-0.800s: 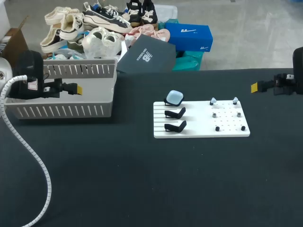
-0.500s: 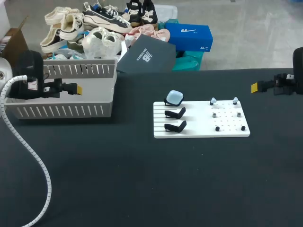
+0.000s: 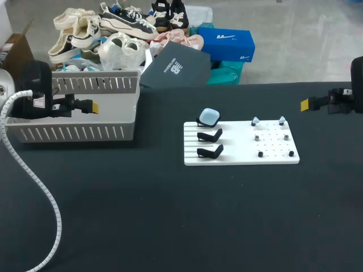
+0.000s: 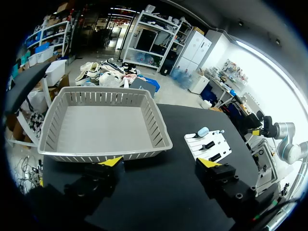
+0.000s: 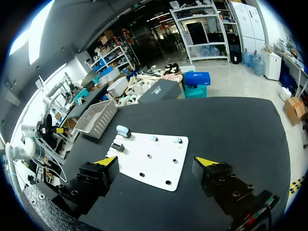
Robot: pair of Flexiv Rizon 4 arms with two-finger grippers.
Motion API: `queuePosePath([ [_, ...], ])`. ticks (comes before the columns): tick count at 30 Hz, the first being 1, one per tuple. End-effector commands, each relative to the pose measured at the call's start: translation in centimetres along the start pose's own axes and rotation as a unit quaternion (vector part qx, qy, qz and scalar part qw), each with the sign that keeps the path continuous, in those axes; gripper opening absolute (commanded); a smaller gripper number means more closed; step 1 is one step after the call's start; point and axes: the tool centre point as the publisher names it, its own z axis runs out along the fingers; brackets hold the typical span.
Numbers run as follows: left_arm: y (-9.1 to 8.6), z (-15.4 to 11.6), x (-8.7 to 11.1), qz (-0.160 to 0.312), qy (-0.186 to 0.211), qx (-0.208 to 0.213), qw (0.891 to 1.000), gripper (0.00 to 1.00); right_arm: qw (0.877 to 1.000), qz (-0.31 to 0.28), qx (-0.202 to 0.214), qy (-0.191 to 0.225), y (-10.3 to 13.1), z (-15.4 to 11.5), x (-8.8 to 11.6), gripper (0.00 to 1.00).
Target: Pick up each earbud case from the left stands, insert the matching earbuds, close the lid, and place the case in the box.
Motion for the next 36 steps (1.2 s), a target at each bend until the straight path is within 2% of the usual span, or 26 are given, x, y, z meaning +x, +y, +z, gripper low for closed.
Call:
queuePosePath([
  [1,-0.02,-0.01,-0.05,0.000,0.001,-0.001,1.000,1.00,1.000,0.000,-0.001,0.001,-0.08,0.00,-0.02,1.00],
  [34,-0.02,-0.01,-0.05,0.000,0.001,-0.001,1.000,1.00,1.000,0.000,-0.001,0.001,-0.08,0.00,-0.02,1.00],
  [36,-0.39,-0.15,-0.37,0.024,-0.005,0.019,1.000,1.00,1.000,0.000,-0.001,0.001,-0.08,0.00,-0.02,1.00],
])
